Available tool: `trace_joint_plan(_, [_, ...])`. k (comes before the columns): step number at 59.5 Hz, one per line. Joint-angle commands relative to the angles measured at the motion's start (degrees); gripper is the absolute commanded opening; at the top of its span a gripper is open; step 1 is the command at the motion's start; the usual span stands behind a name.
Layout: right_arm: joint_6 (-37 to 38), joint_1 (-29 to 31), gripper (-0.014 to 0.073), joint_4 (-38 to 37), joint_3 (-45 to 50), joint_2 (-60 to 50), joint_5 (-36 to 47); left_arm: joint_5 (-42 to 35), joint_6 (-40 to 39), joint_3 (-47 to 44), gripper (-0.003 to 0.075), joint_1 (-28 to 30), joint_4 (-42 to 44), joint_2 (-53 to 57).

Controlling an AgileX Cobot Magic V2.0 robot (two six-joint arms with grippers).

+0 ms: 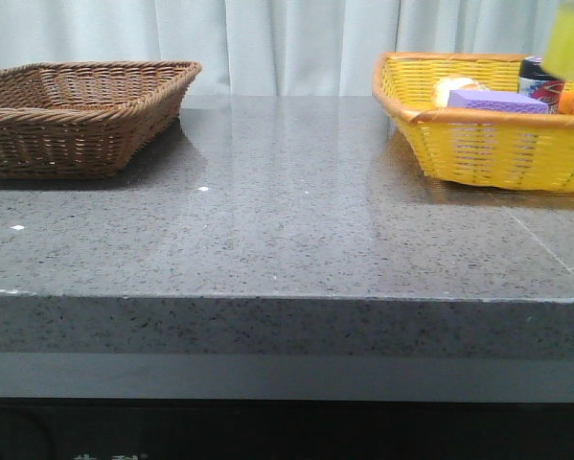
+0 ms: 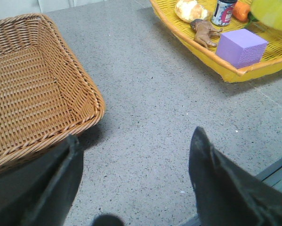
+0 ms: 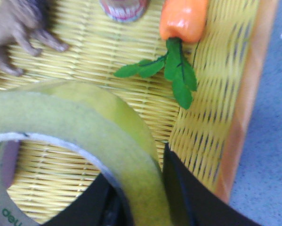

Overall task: Transfer tape with both arms
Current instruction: 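Lift the tape roll with the right gripper and carry it toward the table center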

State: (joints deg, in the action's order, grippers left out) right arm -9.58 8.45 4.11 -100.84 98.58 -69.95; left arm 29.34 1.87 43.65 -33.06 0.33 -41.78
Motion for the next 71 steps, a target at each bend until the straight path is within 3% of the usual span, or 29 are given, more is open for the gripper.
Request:
trace_joint_plan(1, [-0.6,-1.5,0.0158,1.6,-2.0,-6.7,3.3,-4.0,0.0,1.4,0.0479,-0.4,-0.3,0.0])
trace_joint_plan(18, [-1.0,-17.3,0.0158,3.2,-2.0,-11.4,6.8,-4.0,0.0,1.4,0.0479,-0.4,-0.3,0.0])
trace_joint_plan(29, [-1.0,-29.9,0.0158,2.3,-2.0,-8.9,11.0,-4.0,0.0,1.4,0.0479,-0.4,-0.7,0.0])
trace_joint_plan(40, [-1.0,-38.3,0.0158,-2.0,-4.0,-2.8,12.8,-4.0,0.0,1.4,0.0479,-0.4,-0.8,0.0])
trace_joint_plan(52, [-1.0,-42.3,0.0158,-6.6,-11.7,6.6,8.1,-4.0,0.0,1.4,0.0479,-0.4,-0.8,0.0])
trace_joint_plan(71, [-1.0,-42.5,0.0181,-11.1,-18.9,16.5,1.1,-4.0,0.0,1.4,0.0479,-0.4,-0.8,0.0])
